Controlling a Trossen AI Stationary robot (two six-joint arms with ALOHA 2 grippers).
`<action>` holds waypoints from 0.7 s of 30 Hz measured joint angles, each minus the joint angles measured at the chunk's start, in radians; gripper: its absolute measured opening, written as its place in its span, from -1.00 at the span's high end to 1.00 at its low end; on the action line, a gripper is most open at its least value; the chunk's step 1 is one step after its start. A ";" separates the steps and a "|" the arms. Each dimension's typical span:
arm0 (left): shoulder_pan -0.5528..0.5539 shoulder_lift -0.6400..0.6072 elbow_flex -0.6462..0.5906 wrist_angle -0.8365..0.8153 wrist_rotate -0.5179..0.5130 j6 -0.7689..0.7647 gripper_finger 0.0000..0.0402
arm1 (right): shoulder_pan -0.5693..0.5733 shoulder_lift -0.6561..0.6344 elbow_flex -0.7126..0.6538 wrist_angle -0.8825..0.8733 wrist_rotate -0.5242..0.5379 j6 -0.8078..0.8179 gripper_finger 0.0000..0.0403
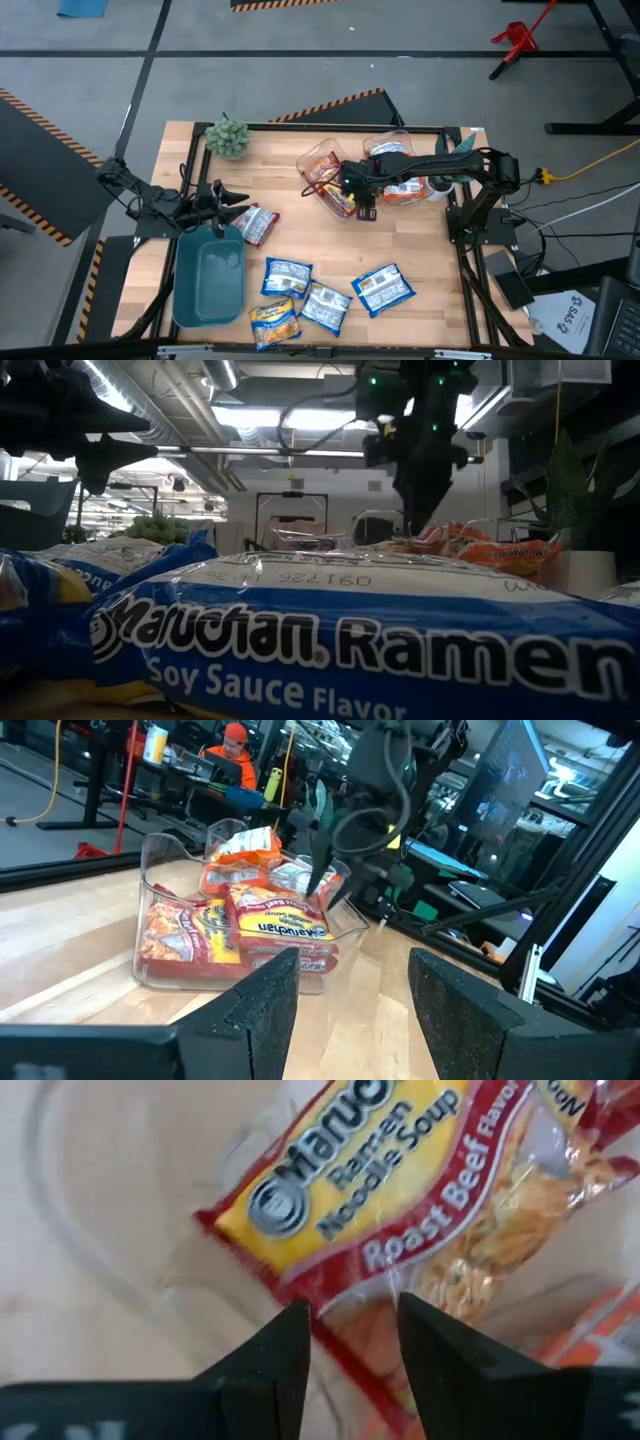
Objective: Sort Maruchan noodles
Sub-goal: Put the red noodle pack into the left transparent bin
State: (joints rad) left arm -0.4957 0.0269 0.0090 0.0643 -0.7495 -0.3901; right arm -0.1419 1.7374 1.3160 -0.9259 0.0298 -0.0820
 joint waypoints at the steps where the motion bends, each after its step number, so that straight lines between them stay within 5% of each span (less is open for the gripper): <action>1: 0.000 0.000 0.000 0.000 0.000 0.000 0.08 | 0.008 0.000 0.021 -0.018 -0.005 0.010 0.33; 5: 0.000 0.000 0.000 0.000 0.000 -0.001 0.08 | 0.036 -0.006 0.102 0.059 -0.024 0.054 0.33; 9: 0.000 0.000 0.000 0.000 -0.007 -0.001 0.08 | 0.083 -0.006 0.128 0.392 -0.087 0.158 0.33; 14: 0.000 0.000 0.000 -0.003 -0.055 -0.067 0.08 | 0.147 0.046 0.131 0.733 -0.002 0.224 0.31; 21: 0.000 0.000 0.011 -0.035 -0.118 -0.163 0.10 | 0.155 0.194 0.128 0.866 0.004 0.216 -0.06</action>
State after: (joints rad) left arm -0.4957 0.0272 0.0198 0.0298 -0.8679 -0.5534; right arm 0.0128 1.9311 1.4437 -0.0604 0.0334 0.1341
